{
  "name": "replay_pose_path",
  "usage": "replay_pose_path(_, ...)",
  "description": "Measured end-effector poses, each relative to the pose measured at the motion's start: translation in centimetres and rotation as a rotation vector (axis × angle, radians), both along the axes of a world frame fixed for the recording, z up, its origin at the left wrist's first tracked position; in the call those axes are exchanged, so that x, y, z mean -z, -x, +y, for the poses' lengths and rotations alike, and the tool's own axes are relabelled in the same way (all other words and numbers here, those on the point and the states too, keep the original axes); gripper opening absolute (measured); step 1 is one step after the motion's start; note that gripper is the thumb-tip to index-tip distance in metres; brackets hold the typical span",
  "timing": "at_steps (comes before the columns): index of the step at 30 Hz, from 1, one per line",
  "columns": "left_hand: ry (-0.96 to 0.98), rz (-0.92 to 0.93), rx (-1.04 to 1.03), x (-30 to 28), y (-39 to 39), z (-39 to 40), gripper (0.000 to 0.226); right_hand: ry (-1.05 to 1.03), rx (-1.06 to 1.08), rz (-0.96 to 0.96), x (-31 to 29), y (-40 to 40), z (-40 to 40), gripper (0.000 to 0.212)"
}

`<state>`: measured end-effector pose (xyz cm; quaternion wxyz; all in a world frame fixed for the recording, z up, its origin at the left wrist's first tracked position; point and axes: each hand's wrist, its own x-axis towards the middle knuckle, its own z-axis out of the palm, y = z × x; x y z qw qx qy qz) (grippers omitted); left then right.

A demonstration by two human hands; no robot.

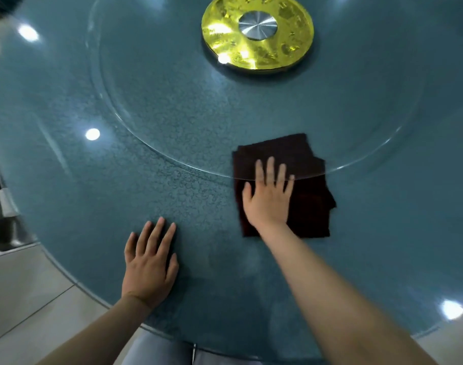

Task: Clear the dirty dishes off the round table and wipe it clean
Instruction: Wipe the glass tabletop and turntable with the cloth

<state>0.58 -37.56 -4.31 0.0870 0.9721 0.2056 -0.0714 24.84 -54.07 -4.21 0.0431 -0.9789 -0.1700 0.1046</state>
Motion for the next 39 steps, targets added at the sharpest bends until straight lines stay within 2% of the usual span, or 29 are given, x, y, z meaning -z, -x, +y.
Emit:
replay_pose_path(3, -0.002, -0.002, -0.003, 0.1, -0.1, 0.1, 0.064, 0.003, -0.238, 0.034, 0.1, 0.4, 0.1, 0.065)
replay_pose_path(5, 0.002, -0.008, -0.005, 0.1, 0.0, 0.1, 0.064, -0.013, -0.254, 0.006, 0.4, -1.3, -2.7, 0.065)
replay_pose_path(8, 0.006, -0.014, -0.013, 0.0, -0.3, 0.3, 0.064, 0.033, -0.041, -0.025, 0.9, -4.7, -9.6, 0.068)
replay_pose_path(12, 0.008, -0.021, -0.012, 0.2, -0.3, 0.3, 0.063, 0.055, 0.435, 0.014, 0.1, -6.9, -19.3, 0.075)
replay_pose_path(14, 0.006, -0.012, -0.004, 0.2, -0.2, 0.3, 0.063, 0.033, 0.612, 0.055, -0.1, -6.6, -19.7, 0.075)
replay_pose_path(16, 0.005, 0.0, 0.002, 0.4, -0.2, 0.4, 0.063, 0.006, 0.675, 0.044, -0.1, -5.9, -16.6, 0.076)
replay_pose_path(18, 0.03, -0.001, 0.003, 0.3, 0.0, 0.5, 0.064, -0.01, 0.546, 0.026, 0.0, -3.8, -11.5, 0.074)
replay_pose_path(21, 0.13, -0.067, 0.013, -0.1, 0.0, 0.9, 0.064, -0.006, 0.197, -0.014, 0.5, 1.7, -1.6, 0.067)
replay_pose_path(23, 0.293, -0.174, -0.017, -0.4, 0.1, 1.4, 0.063, -0.057, 0.029, 0.011, 0.4, 5.3, 5.5, 0.067)
replay_pose_path(25, 0.55, -0.286, -0.124, -1.0, 0.3, 2.2, 0.066, -0.076, -0.171, 0.029, 0.1, 7.8, 10.9, 0.067)
replay_pose_path(27, 0.734, -0.337, -0.223, -1.3, 0.7, 3.6, 0.07, -0.075, -0.314, 0.053, 0.1, 8.7, 13.0, 0.067)
replay_pose_path(29, 0.691, -0.329, -0.24, -1.5, 1.5, 5.6, 0.072, -0.078, -0.354, 0.062, 0.4, 8.7, 11.8, 0.066)
replay_pose_path(31, 0.489, -0.274, -0.237, -1.4, 2.2, 8.2, 0.072, -0.075, -0.277, 0.05, 0.6, 8.1, 8.3, 0.065)
replay_pose_path(34, 0.274, -0.111, -0.26, -1.2, 3.4, 11.8, 0.068, 0.004, 0.031, -0.014, 0.5, 7.5, 0.1, 0.066)
replay_pose_path(37, 0.177, -0.026, -0.168, -0.8, 4.7, 13.4, 0.069, 0.037, 0.441, 0.002, 0.0, 9.5, -10.4, 0.071)
replay_pose_path(39, 0.163, -0.003, -0.099, -0.6, 5.1, 13.8, 0.073, 0.014, 0.697, 0.045, -0.7, 12.4, -14.6, 0.076)
